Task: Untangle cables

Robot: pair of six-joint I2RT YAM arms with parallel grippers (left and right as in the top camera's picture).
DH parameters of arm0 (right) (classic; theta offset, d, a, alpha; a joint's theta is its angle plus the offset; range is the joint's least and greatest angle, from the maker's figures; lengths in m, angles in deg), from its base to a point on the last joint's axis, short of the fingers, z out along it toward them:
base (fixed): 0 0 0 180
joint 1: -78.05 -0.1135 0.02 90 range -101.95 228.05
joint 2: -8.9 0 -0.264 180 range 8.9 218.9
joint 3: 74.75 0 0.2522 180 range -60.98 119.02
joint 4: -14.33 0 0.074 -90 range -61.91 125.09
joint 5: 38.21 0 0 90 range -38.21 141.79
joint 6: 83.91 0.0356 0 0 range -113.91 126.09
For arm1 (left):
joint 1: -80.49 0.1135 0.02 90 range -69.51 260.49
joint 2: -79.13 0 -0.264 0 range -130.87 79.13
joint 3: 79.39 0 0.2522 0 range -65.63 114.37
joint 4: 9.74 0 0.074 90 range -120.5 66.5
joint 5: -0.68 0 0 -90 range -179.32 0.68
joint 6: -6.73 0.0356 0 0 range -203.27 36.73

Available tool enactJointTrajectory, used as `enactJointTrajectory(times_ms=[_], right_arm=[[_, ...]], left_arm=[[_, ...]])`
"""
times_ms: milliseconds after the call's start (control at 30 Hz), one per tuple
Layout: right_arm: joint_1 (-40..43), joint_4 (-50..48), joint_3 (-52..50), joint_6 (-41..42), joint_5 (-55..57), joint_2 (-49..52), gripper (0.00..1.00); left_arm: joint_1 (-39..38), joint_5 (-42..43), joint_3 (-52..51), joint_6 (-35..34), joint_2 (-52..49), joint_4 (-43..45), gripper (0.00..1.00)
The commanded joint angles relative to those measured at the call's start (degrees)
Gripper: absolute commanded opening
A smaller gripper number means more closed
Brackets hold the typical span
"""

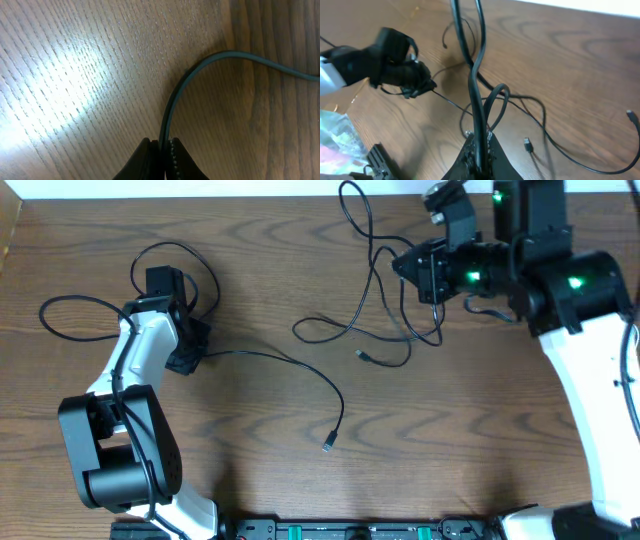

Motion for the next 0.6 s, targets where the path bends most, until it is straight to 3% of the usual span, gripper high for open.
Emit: enactJointTrajectory(times_ms=[0,233,567], right_arm=[[0.2,0.0,1.0,-1.1,1.0,2.9,0.01],[0.2,0.6,1.0,-1.0,4.0,8.7,0.01],[0.2,2.6,1.0,6.8,16.2,17.7,0.01]], left_arm=[[0.0,-0.3,-0.5,-0.8,-0.9,-0.2,0.12],[0.0,-0.3,-0.5,-0.8,-0.9,0.0,0.12],[0.0,-0.3,-0.5,-0.8,-0.9,0.0,0.13]])
